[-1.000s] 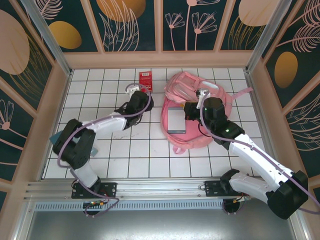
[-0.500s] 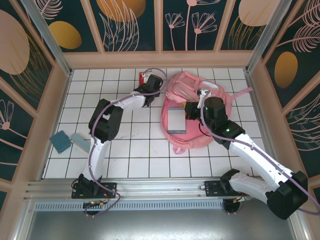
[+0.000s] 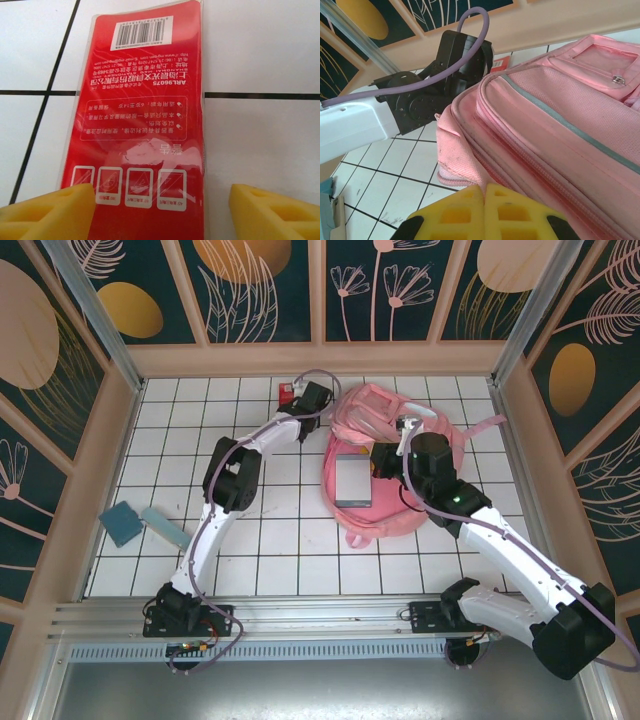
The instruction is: Pack the student bag
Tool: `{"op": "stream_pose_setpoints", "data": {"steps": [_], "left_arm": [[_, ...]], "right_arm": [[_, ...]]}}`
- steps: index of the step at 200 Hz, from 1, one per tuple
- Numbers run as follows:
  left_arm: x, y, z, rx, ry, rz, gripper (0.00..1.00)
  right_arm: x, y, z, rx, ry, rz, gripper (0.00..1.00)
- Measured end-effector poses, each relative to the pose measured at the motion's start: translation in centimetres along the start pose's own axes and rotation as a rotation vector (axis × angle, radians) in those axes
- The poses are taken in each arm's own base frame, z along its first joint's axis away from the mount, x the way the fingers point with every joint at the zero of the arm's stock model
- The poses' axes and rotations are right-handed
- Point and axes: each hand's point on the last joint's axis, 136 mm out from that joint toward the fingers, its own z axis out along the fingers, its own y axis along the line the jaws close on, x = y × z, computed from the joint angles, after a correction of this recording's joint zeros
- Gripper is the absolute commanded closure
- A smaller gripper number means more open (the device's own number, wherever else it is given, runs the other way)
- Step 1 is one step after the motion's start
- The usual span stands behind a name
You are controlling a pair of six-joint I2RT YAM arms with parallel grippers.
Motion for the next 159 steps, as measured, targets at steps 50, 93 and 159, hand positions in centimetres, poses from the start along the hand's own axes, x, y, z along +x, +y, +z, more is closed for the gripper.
{"op": "stream_pose_setpoints", "data": {"steps": [50,93,159], "left_arm": [[0.67,0.26,0.28,-0.007,0.046,0.019,0.4],[0.74,-0.09,0.45,0.014,0.068,0.016,0.78],[0.68,0.49,-0.24,0.042,0.071,-0.001,1.0]], "right_arm": [[0.21,0.07,0.16,-0.01,0.011,0.002,1.0],[0.21,0.06,0.17,-0.01,0.012,0.003,1.0],[0.2,0.06,0.15,-0.01,0.011,0.003,1.0]]}}
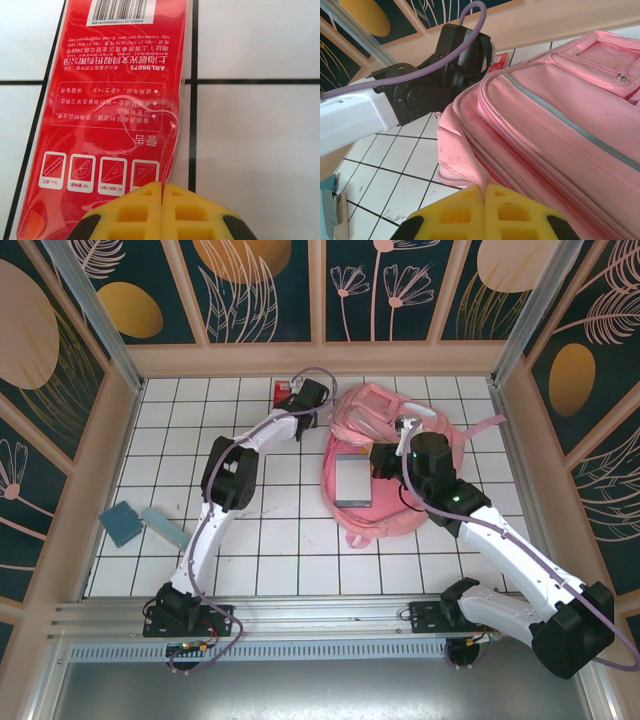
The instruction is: Pack the student bag
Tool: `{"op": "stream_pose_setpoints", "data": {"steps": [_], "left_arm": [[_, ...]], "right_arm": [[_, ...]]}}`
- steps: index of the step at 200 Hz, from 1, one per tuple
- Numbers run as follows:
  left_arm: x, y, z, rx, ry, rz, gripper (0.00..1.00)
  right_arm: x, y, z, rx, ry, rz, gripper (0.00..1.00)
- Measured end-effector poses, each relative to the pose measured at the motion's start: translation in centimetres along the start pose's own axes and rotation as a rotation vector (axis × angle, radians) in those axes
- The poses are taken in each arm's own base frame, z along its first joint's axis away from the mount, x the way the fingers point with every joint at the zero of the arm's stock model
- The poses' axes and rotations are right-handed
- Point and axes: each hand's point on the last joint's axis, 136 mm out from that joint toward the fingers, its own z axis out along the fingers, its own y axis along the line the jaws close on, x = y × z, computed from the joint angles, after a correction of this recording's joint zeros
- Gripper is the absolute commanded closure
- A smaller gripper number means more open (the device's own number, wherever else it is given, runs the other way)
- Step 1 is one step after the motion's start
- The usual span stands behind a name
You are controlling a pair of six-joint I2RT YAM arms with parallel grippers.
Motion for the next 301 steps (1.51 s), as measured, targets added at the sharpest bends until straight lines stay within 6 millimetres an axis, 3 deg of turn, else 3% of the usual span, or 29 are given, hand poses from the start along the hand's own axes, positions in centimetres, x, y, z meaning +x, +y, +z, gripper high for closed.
{"op": "stream_pose_setpoints", "data": {"steps": [38,103,119,140,179,223,274,301], "left_arm": [[1.3,1.5,-3.6,0.054,0.049,-0.034,1.0],[-0.4,3.8,-15.2,0.26,-0.035,-0.218,1.0],[0.7,4.4,-17.3,0.299,-0.04,-0.259,1.0],[3.6,4.6,-19.7,0.334,-0.018,-0.286,1.0],[8.5,2.4,-24.5,0.446,0.033,-0.305,1.0],[10.4,-1.7,-29.8,0.625,0.043,-0.368,1.0],[12.7,-6.1,-33.1,0.766,0.097,-0.441,1.0],[14.2,-8.9,-33.0,0.808,0.147,-0.452,1.0]], "right_arm": [[-0.1,0.1,-0.1,-0.002,-0.005,0.0,1.0],[-0.1,0.1,-0.1,-0.002,-0.006,0.0,1.0],[-0.1,0.1,-0.1,-0.002,-0.005,-0.001,1.0],[-0.1,0.1,-0.1,-0.002,-0.004,-0.001,1.0],[-0.1,0.1,0.1,-0.003,-0.006,0.003,1.0],[-0.5,0.2,0.2,-0.01,-0.02,0.017,1.0],[-0.5,0.2,0.2,-0.007,-0.021,0.025,1.0],[-0.5,0.2,0.2,-0.006,-0.022,0.025,1.0]]}}
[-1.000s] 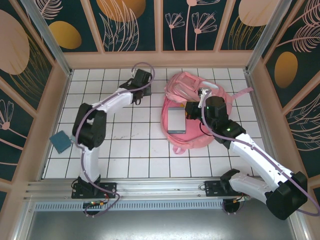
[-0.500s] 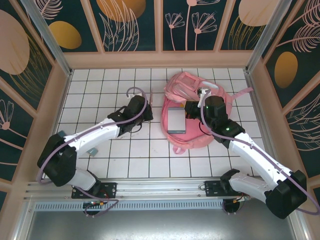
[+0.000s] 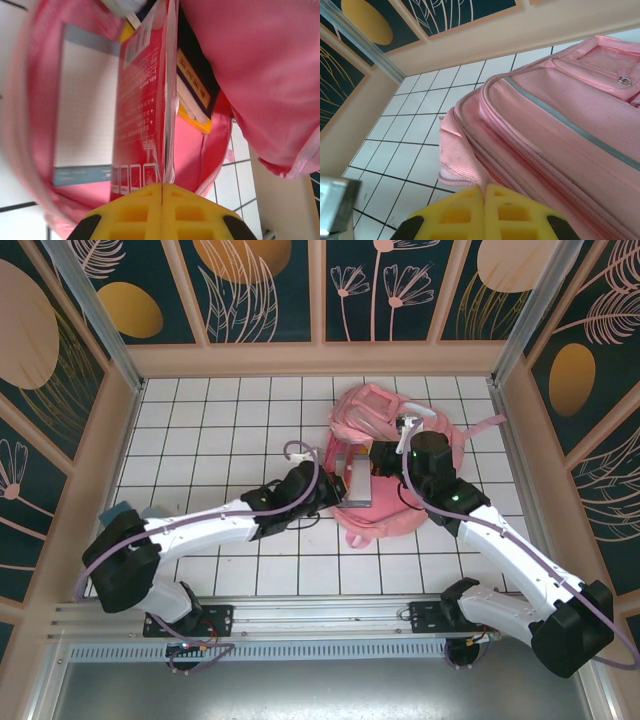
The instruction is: Pack the student bag
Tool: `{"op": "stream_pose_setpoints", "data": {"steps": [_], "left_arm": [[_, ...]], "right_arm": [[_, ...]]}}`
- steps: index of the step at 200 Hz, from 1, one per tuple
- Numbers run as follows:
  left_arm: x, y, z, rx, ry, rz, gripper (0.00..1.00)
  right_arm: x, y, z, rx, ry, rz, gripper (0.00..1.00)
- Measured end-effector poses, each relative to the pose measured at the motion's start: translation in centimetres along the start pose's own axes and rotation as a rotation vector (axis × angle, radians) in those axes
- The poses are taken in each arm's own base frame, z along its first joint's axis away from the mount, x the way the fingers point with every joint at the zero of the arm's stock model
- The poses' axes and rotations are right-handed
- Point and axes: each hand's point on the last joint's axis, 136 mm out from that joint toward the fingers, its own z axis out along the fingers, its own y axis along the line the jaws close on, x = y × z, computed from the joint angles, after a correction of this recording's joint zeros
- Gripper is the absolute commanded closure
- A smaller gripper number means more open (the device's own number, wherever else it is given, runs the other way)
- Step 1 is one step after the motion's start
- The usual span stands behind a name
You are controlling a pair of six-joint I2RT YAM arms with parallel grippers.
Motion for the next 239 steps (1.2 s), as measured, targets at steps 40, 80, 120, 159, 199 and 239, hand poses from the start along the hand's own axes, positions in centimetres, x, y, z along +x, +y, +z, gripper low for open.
{"op": "stream_pose_setpoints", "data": {"steps": [40,80,120,159,199,239], "left_arm": [[-0.1,-1.6,3.0,0.023,-0.005,-0.024,1.0],[-1.0,-4.9,6.5,0.111,-0.03,-0.033,1.0],[-0.6,-5.5,8.2,0.185,-0.037,-0.043,0.87],[-0.6,-4.0,8.5,0.114,-0.049,-0.01,0.44],[0.1,0.7,8.6,-0.091,-0.043,0.042,0.29],[-0.1,3.1,6.6,-0.179,-0.064,0.076,0.29]], "right_arm": [[0.0,0.0,0.0,0.0,0.0,0.0,1.0],[0.0,0.0,0.0,0.001,0.001,0.0,1.0],[-0.1,-0.3,-0.2,0.018,-0.004,0.0,1.0],[-0.2,-0.3,-0.3,0.018,-0.009,0.0,1.0],[-0.2,-0.3,-0.3,0.015,-0.008,0.0,1.0],[-0.2,-0.3,-0.3,0.015,-0.008,0.0,1.0]]}}
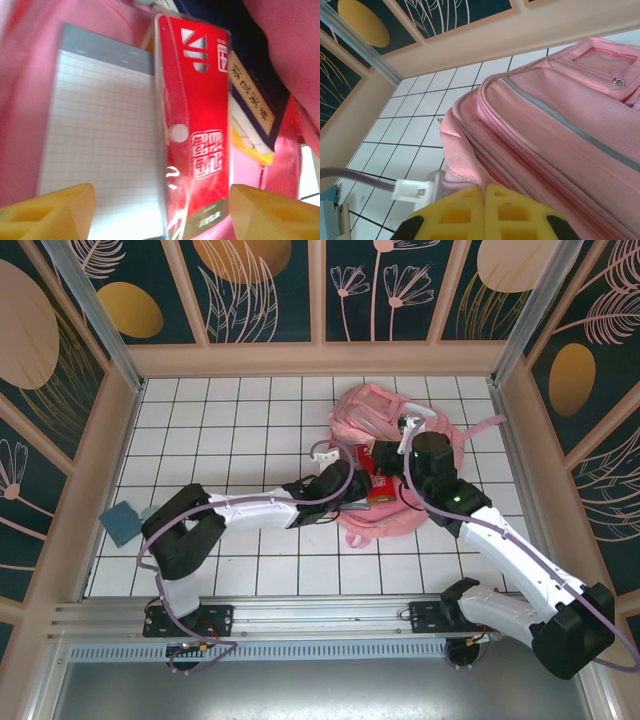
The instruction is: Pack the student bag
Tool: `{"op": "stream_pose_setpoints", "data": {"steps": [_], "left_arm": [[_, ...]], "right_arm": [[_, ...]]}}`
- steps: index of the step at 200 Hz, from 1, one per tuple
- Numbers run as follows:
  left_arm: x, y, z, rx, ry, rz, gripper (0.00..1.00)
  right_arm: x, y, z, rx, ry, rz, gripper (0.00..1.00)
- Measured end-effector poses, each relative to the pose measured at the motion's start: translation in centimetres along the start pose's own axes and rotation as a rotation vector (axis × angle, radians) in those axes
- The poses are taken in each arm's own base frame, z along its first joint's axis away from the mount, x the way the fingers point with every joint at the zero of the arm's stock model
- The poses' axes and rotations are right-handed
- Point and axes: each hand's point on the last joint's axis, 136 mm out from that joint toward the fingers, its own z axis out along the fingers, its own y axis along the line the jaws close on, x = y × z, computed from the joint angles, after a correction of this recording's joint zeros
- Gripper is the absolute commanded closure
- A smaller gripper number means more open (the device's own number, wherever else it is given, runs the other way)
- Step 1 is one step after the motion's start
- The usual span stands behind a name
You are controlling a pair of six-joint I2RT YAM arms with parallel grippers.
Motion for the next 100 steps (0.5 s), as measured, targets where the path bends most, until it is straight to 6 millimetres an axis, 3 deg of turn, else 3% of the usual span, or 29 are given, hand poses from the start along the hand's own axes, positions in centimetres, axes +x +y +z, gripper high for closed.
{"op": "stream_pose_setpoints", "data": {"steps": [16,25,36,50,63,79,100], "left_arm": [[-1.1,0.4,-2.0,-0.016,-0.035,0.01,0.28],[-2.1,0.5,-3.5,-0.019,-0.068,0.015,0.2],[-3.4,0.4,-5.2,-0.017,-0.113,0.007,0.19],[-5.2,0.7,-7.4,-0.032,-0.18,0.004,0.06],[-6.5,1.4,-9.0,-0.065,-0.238,-0.008,0.02],[-7.8,3.5,-10.3,-0.128,-0.289,-0.016,0.02],[-9.4,8.9,-11.2,-0.263,-0.324,-0.052,0.02]], "right_arm": [[0.0,0.0,0.0,-0.001,0.0,0.0,1.0],[0.0,0.1,0.0,-0.003,0.001,0.0,1.0],[0.1,0.2,0.0,-0.009,0.004,0.0,1.0],[0.1,0.3,0.0,-0.018,0.007,0.0,1.0],[0.1,0.5,0.0,-0.026,0.008,0.001,1.0],[0.1,0.7,0.0,-0.037,0.01,0.001,1.0],[0.2,0.8,0.0,-0.044,0.012,-0.001,1.0]]}}
